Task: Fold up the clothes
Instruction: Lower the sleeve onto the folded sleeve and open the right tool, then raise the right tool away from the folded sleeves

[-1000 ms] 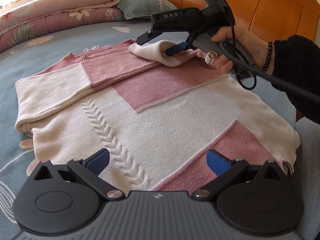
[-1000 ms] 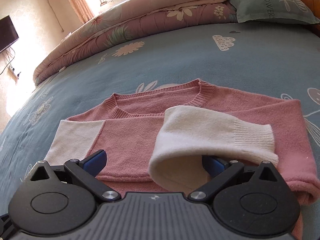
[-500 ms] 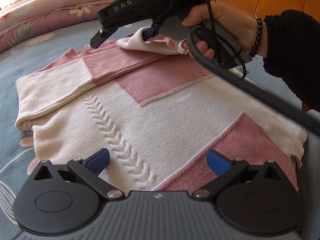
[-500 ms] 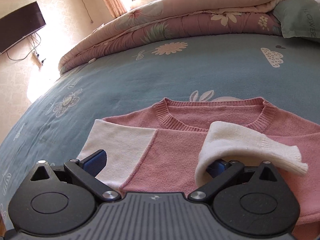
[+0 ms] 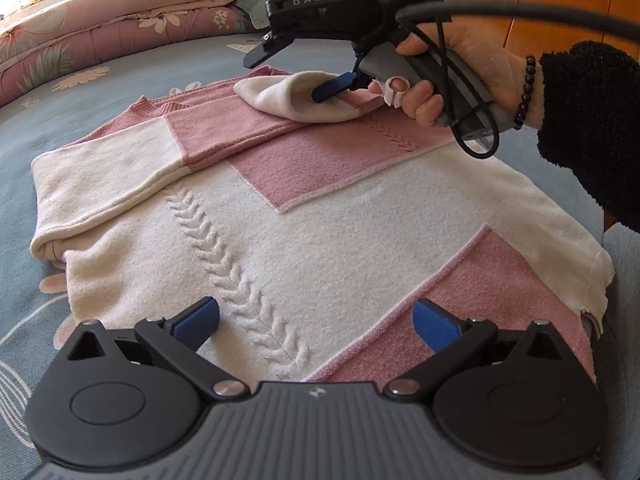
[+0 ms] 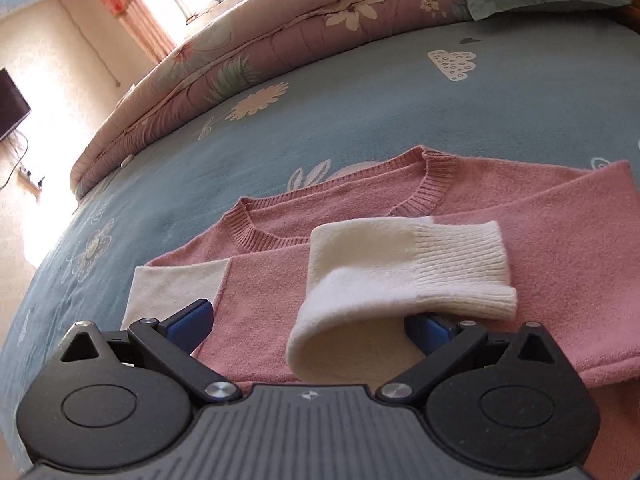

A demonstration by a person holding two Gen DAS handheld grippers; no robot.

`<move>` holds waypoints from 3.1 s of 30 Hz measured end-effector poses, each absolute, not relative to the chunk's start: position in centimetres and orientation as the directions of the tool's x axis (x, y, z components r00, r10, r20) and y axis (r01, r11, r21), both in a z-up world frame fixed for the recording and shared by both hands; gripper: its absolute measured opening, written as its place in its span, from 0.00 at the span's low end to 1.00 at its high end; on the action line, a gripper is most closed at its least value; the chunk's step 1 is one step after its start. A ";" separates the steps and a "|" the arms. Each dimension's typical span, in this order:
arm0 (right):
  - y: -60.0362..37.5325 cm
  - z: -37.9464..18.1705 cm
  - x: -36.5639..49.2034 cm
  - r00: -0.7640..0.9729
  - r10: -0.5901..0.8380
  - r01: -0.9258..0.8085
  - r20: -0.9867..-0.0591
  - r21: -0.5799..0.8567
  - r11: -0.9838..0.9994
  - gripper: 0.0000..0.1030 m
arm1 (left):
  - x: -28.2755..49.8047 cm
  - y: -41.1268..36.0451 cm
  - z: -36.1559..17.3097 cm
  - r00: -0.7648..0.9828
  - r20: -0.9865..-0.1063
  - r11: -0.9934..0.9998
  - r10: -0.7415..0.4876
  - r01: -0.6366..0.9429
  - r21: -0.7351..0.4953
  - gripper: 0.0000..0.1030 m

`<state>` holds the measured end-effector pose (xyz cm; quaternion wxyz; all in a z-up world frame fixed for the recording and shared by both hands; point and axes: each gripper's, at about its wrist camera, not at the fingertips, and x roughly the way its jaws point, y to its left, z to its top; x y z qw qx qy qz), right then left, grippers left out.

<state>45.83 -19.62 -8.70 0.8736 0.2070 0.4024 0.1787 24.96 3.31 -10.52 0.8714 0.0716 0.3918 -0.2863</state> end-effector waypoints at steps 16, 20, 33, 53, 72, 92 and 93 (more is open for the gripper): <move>-13.3 -5.1 45.2 0.537 0.681 -0.440 -0.498 0.523 0.730 1.00 | 25.1 3.5 -10.7 0.528 -0.726 0.823 -0.440 0.560 -0.092 0.99; -17.0 -4.9 44.5 0.588 0.639 -0.379 -0.495 0.530 0.759 1.00 | 25.0 3.6 -10.7 0.528 -0.727 0.823 -0.438 0.561 -0.089 0.99; -34.6 -9.3 39.5 0.740 0.400 -0.040 -0.541 0.559 0.828 1.00 | 25.3 3.4 -10.9 0.536 -0.729 0.827 -0.426 0.557 -0.074 0.99; -31.2 -7.6 40.5 0.765 0.478 -0.156 -0.431 0.596 0.788 1.00 | 25.9 3.4 -10.9 0.538 -0.726 0.832 -0.427 0.548 -0.083 0.99; -19.9 -9.3 46.2 0.554 0.458 -0.237 -0.695 0.395 0.888 1.00 | 26.1 4.3 -10.7 0.542 -0.728 0.849 -0.419 0.517 -0.104 0.99; -19.3 -6.5 43.3 0.627 0.187 -0.199 -0.756 0.077 0.977 1.00 | 25.9 4.7 -10.3 0.560 -0.729 0.866 -0.394 0.492 -0.090 0.99; -19.7 -6.1 41.5 0.634 0.184 -0.209 -0.751 0.062 0.976 1.00 | 25.8 4.7 -10.3 0.563 -0.728 0.867 -0.390 0.490 -0.086 0.99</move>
